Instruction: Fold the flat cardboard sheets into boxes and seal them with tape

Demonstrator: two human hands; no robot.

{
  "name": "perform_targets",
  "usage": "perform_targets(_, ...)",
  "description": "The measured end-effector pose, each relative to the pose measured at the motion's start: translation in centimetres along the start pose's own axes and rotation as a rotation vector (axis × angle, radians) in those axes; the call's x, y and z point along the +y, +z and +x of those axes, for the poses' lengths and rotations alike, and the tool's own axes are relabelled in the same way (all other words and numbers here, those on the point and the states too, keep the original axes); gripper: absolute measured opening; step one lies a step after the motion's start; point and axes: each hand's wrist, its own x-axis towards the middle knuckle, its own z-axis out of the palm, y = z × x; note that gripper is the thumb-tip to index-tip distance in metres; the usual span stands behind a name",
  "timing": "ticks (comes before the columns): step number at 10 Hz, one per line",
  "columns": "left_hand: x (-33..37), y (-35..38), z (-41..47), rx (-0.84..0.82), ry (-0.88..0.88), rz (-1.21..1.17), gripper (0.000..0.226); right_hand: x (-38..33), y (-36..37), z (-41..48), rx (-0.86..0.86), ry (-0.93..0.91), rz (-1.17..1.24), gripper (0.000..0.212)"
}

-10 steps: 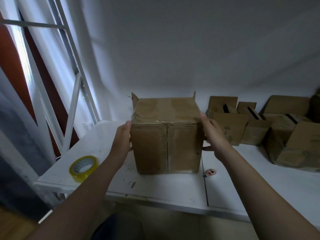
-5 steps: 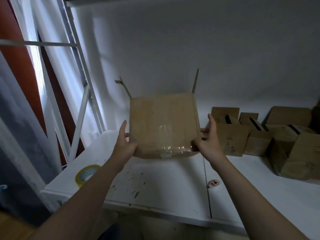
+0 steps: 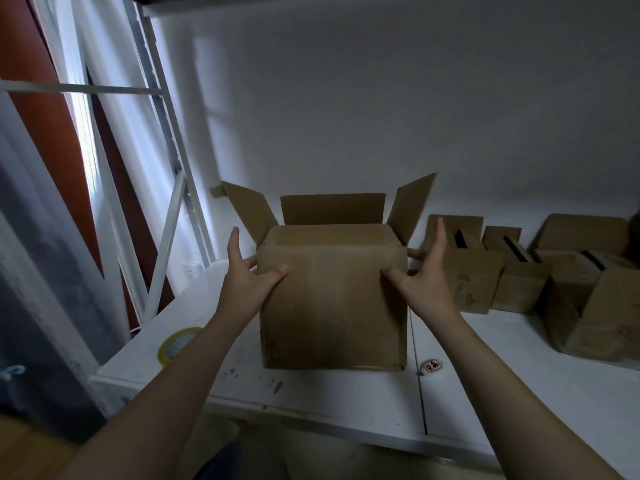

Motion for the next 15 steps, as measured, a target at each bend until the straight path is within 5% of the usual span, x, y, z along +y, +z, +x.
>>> perform_targets(4, -0.5, 0.7, -0.2, -0.001, 0.200, 0.258, 0.098, 0.6, 0.1, -0.3, -0.003, -0.157, -0.260, 0.106)
perform_targets(8, -2.0, 7.5, 2.8, -0.199, 0.132, 0.215, 0.095, 4.3, -0.3, 1.3, -0.024, 0.023, -0.322, 0.120)
perform_targets(10, -3.0, 10.4, 6.9, -0.325, 0.057, 0.274, 0.118, 5.9, -0.5, 5.0, -0.027, 0.106, -0.394, 0.118)
perform_targets(11, -2.6, 11.1, 8.2, -0.327, -0.001, 0.583, 0.119, 6.5, -0.2, 6.2, -0.138, 0.144, -0.555, 0.103)
perform_targets(14, 2.9, 8.9, 9.9, -0.362, -0.086, 0.995, 0.096, 1.6, -3.4, 10.2, -0.420, 0.260, -0.894, 0.080)
perform_targets(15, 6.6, 8.1, 9.3, -0.355, -0.068, 1.018, 0.085, -1.6, -4.5, 10.7, -0.307, 0.154, -1.036, 0.074)
